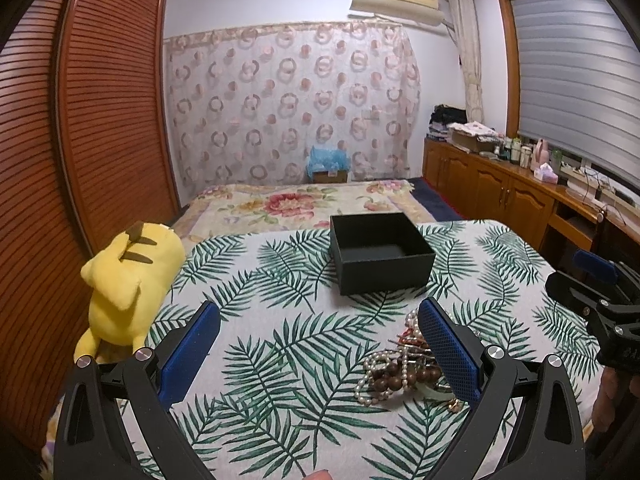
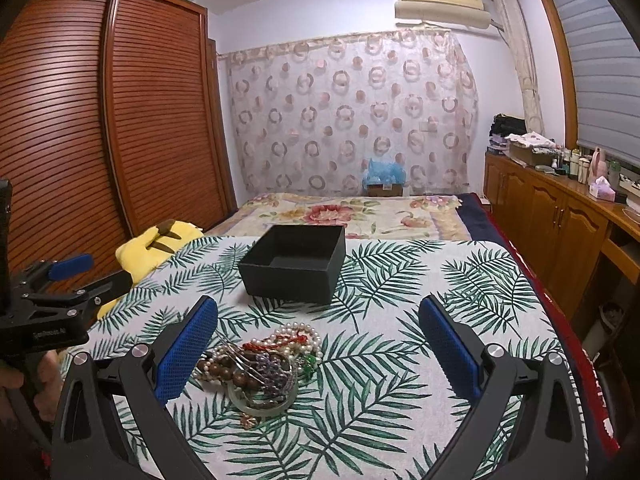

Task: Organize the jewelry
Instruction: 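Move the right gripper down over the silver hair combs in the pile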

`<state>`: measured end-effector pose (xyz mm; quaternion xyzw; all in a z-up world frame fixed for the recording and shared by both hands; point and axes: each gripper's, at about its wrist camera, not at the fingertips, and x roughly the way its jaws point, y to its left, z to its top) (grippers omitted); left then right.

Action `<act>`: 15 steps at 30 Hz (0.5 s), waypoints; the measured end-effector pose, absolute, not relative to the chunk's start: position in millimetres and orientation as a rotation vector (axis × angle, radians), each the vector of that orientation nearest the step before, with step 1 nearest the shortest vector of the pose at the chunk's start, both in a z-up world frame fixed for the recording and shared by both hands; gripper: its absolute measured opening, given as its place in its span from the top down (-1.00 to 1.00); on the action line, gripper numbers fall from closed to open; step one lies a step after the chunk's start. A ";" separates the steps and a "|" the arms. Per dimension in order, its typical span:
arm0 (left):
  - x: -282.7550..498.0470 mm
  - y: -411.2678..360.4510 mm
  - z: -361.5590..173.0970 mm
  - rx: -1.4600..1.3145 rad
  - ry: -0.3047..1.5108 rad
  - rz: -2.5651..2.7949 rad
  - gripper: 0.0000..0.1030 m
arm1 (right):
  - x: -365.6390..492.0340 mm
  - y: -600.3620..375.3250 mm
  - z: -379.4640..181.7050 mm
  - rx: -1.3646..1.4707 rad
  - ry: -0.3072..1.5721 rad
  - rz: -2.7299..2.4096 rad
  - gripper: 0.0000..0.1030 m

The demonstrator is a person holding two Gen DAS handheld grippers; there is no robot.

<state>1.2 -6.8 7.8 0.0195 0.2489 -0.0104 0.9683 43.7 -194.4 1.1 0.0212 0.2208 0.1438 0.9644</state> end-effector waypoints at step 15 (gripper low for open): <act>18.3 3.9 -28.5 0.036 0.589 -0.067 -0.85 | 61.5 -197.1 -28.1 -0.040 0.515 0.369 -0.95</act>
